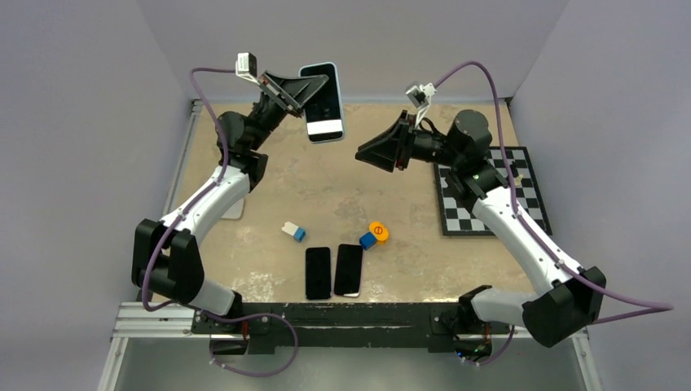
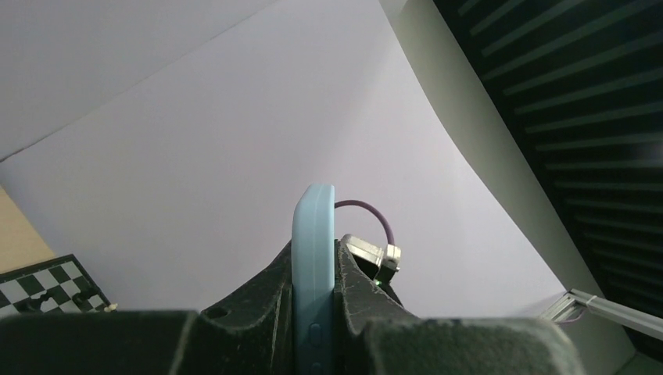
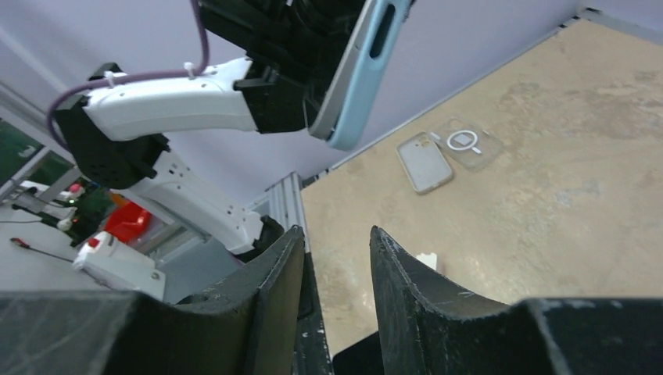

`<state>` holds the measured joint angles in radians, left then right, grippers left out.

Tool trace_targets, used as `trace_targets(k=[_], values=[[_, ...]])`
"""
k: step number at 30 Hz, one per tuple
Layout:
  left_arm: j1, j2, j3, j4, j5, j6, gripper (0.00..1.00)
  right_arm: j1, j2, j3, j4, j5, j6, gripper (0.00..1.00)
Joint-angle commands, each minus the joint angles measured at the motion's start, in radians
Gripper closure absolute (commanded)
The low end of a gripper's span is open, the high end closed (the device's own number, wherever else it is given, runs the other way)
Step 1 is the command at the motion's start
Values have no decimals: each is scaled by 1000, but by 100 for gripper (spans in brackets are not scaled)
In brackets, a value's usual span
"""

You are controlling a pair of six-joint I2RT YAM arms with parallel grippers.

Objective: Take the phone out of the phone case
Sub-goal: Remove the phone case from the phone.

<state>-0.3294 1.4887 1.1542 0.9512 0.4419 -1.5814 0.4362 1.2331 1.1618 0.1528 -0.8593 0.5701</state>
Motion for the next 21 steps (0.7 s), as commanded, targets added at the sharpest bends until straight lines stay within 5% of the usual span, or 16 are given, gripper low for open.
trace_targets(k=[1, 21], values=[[6, -24, 30, 77, 40, 45, 100, -10, 18, 50, 166, -73, 161, 60], [-8, -17, 59, 14, 84, 95, 100, -9, 110, 68, 366, -82, 320, 67]])
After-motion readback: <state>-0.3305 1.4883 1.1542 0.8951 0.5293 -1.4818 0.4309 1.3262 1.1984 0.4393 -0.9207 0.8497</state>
